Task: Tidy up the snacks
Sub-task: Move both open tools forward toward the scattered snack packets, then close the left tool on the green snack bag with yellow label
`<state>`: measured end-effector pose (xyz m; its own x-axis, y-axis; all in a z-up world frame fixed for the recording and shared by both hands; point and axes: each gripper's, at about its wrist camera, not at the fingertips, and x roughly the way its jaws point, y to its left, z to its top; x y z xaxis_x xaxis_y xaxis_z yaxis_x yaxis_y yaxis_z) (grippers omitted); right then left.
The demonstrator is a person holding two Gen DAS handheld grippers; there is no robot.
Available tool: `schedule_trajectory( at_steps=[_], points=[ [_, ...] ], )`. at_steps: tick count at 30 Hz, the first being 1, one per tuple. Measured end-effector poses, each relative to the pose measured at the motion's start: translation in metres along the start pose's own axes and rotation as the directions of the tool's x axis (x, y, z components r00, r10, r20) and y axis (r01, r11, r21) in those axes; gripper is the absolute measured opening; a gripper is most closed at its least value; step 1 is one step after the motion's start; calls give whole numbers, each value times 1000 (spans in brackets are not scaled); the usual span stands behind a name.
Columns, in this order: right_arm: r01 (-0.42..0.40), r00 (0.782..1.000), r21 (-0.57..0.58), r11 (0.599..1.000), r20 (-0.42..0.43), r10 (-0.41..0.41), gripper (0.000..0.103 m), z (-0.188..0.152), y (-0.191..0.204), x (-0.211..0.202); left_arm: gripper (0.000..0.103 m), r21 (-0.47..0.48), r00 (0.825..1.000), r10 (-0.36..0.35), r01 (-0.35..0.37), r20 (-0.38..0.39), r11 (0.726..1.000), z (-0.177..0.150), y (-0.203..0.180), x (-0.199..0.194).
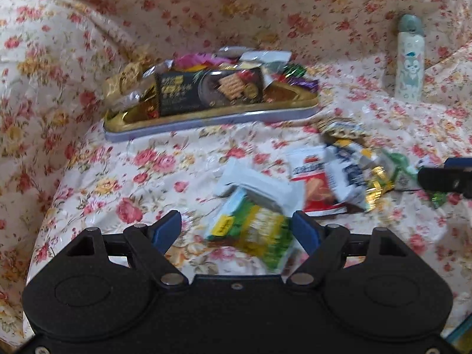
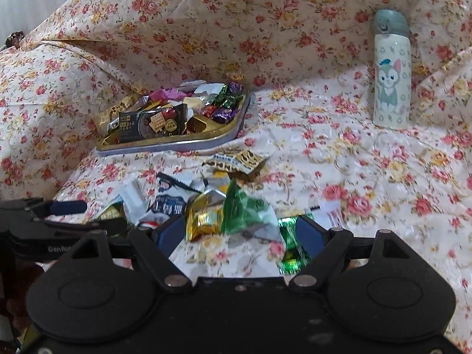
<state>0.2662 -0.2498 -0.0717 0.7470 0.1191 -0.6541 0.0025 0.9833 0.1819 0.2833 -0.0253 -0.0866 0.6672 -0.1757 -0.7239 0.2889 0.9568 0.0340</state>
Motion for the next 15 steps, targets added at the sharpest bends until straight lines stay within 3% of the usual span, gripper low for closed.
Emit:
schedule_trajectory(
  at_steps=[7,15],
  points=[
    [5,1000,-28,1000,4,-5,86,14,5,22,87,-27,1000,5,-5,-11,1000,-2,21,20],
    [29,1000,-33,999,1,-29,86,34,7,51,92,-9,999,-21,21,42,1000,0,33,31]
  ],
)
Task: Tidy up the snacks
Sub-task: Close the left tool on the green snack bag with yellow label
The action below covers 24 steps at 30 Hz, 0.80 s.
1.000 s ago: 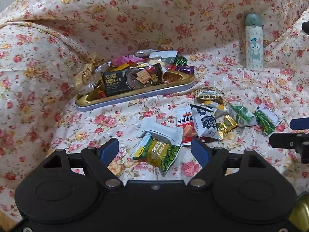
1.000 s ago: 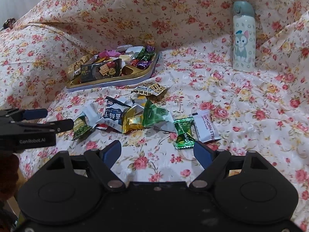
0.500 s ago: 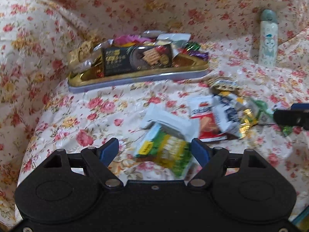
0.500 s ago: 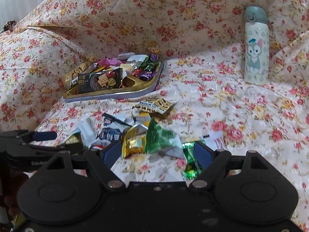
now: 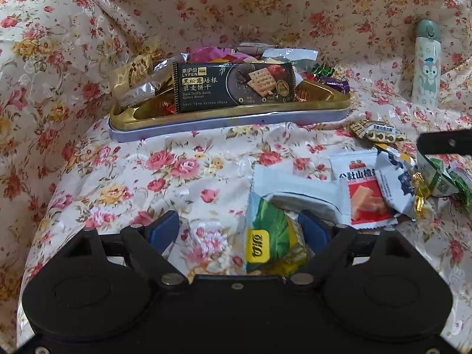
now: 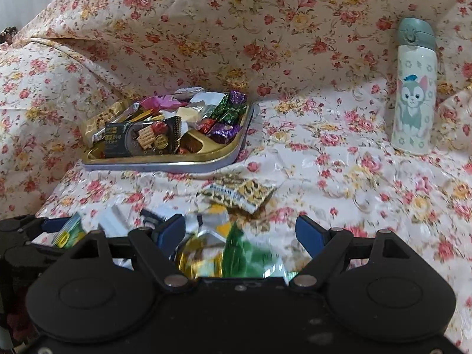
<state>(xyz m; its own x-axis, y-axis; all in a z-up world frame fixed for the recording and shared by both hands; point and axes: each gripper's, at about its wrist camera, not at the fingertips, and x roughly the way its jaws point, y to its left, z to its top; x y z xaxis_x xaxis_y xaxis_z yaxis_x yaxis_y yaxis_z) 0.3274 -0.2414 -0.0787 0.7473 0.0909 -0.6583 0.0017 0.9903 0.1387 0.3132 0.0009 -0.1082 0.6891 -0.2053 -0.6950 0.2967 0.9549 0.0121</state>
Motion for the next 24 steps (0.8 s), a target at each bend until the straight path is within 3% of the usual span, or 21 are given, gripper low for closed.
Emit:
schedule_trajectory(
  at_steps=[11,15,24],
  points=[
    [17,999,4,1000,-28,-17,85,38,15,49,95,3,998,5,-5,61,1000,-6,0,2],
    [47,996,35,998,-78,-45,84,49,16,70,95,3,998,5,-5,65,1000,-7,0,3],
    [153,973,51,987,-183,-142,79,34,-19,66,94,-13,998,-23,24,64,1000,-8,3,2]
  ],
)
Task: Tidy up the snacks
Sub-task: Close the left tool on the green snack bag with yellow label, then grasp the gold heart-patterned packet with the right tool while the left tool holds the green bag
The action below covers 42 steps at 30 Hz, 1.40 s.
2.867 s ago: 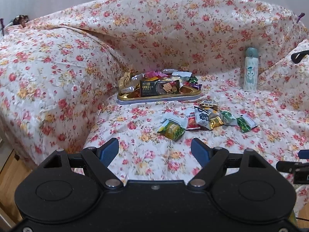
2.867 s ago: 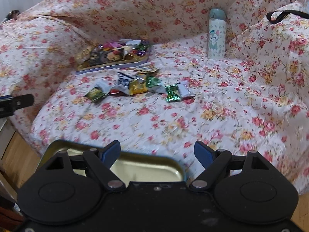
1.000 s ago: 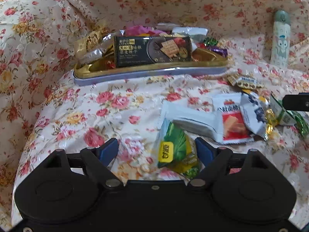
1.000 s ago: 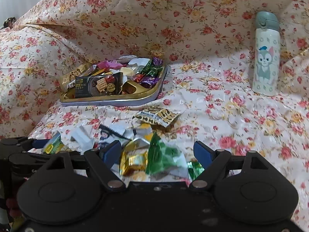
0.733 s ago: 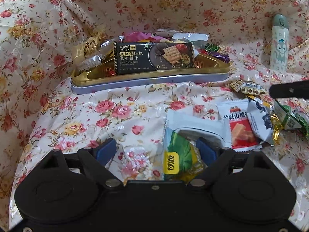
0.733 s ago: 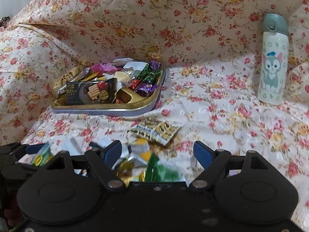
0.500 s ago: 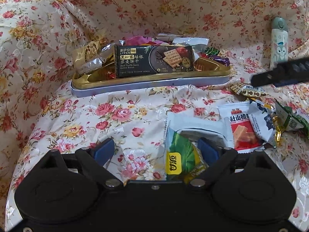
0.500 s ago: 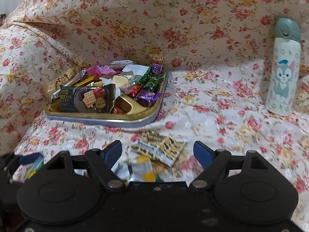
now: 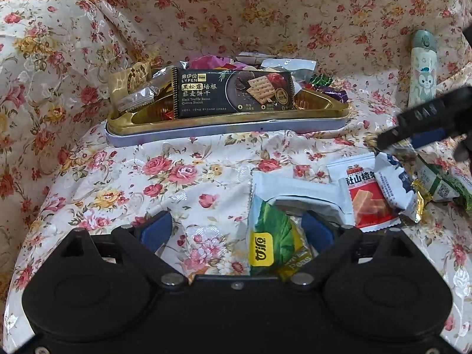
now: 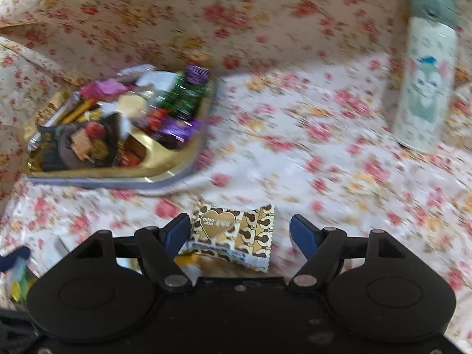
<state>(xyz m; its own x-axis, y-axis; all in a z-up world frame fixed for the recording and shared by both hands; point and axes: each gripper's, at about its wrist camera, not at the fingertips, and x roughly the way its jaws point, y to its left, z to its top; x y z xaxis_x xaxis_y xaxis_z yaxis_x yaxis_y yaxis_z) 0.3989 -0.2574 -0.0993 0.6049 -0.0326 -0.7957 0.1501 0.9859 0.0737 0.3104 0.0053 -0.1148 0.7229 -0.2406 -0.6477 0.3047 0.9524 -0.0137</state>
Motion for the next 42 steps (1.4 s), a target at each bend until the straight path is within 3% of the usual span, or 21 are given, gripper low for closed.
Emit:
schedule_trajectory(
  at_steps=[6,16,20,23,31,33,35,37,39,42],
  points=[
    [18,1000,7,1000,-4,-18,79,-18,-24,-15,91,-37,999,-35,36,15,999,-2,7,-5],
    [-25,999,51,998,42,23,78,-40,-36,-46,67,-61,997,-55,58,56,996,-4,13,-11],
    [-107,992,139,985,87,95,78,-39,-38,-61,51,-14,996,-58,59,65,998,-6,6,-12],
    [-192,981,226,955,82,177,78,-32,-38,-58,44,6,995,-76,76,69,997,-7,4,-13],
    [-188,980,372,909,12,198,78,-8,-38,-22,45,-10,993,-100,101,68,995,-7,7,-14],
    [-181,981,379,908,0,195,78,-1,-38,-13,50,-13,992,-103,104,65,994,-7,7,-14],
    [-165,984,366,916,-4,179,78,6,-36,-5,64,-13,992,-110,111,65,994,-7,7,-14],
    [-142,988,327,934,-4,152,78,13,-30,3,70,-18,993,-100,101,64,995,-6,7,-14],
    [-117,992,286,951,1,122,78,16,-25,7,70,-29,993,-95,98,65,995,-6,8,-14],
    [-68,998,210,975,8,68,67,16,-16,13,70,-39,993,-96,99,64,994,-6,9,-14]
  ],
)
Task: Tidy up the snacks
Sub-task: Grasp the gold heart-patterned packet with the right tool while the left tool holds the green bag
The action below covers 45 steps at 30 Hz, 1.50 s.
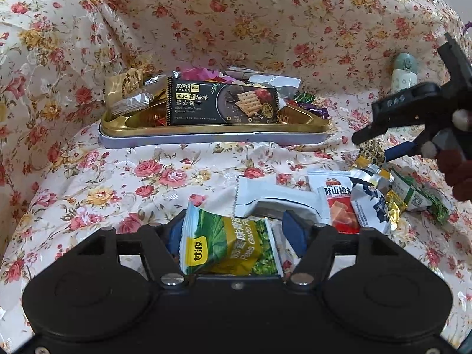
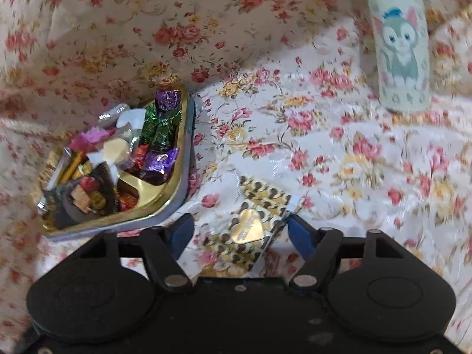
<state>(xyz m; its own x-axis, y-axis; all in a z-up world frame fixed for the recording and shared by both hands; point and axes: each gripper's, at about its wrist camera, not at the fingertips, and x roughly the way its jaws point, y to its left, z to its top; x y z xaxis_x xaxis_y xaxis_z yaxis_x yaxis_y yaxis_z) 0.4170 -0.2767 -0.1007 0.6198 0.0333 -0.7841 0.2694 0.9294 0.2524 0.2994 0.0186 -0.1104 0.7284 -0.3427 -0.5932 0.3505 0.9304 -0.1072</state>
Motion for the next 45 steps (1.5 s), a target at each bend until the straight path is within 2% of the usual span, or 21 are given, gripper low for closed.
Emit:
schedule_trajectory(
  at_steps=[2,4,6,12,15,22,27,31,35,39,45],
  points=[
    [39,999,-59,998,18,-38,57,-3,5,2,70,1,1000,2,-2,-1,1000,0,0,0],
    [82,996,-132,988,34,-78,39,-7,9,1,70,6,1000,4,-4,-1,1000,0,-1,0],
    [105,994,-180,978,51,-98,34,-10,11,1,70,7,1000,5,-5,-3,1000,0,-1,0],
    [97,992,-218,971,96,-78,34,-18,5,-15,69,8,1000,13,-13,0,1000,0,-1,0],
    [95,988,-249,964,142,-60,34,-21,5,-30,62,-2,1000,21,-21,3,1000,0,0,0],
    [37,981,-272,962,196,18,34,-29,4,-69,57,-6,1000,29,-29,10,1000,0,-1,-2],
    [-5,979,-257,966,197,57,34,-37,-4,-91,48,16,999,17,-17,-33,1000,2,-6,-1],
    [-22,980,-245,969,187,69,34,-43,-11,-103,52,74,998,43,-39,-53,996,0,-13,-3],
    [-32,981,-246,969,179,78,34,-52,-16,-109,67,74,995,28,-21,-91,997,0,-14,-8],
    [-46,982,-239,970,165,87,34,-57,-19,-111,67,76,994,34,-26,-107,997,0,-15,-11],
    [-73,982,-214,974,155,108,34,-66,-25,-119,57,80,989,61,-50,-138,996,2,-15,-15]
  ],
)
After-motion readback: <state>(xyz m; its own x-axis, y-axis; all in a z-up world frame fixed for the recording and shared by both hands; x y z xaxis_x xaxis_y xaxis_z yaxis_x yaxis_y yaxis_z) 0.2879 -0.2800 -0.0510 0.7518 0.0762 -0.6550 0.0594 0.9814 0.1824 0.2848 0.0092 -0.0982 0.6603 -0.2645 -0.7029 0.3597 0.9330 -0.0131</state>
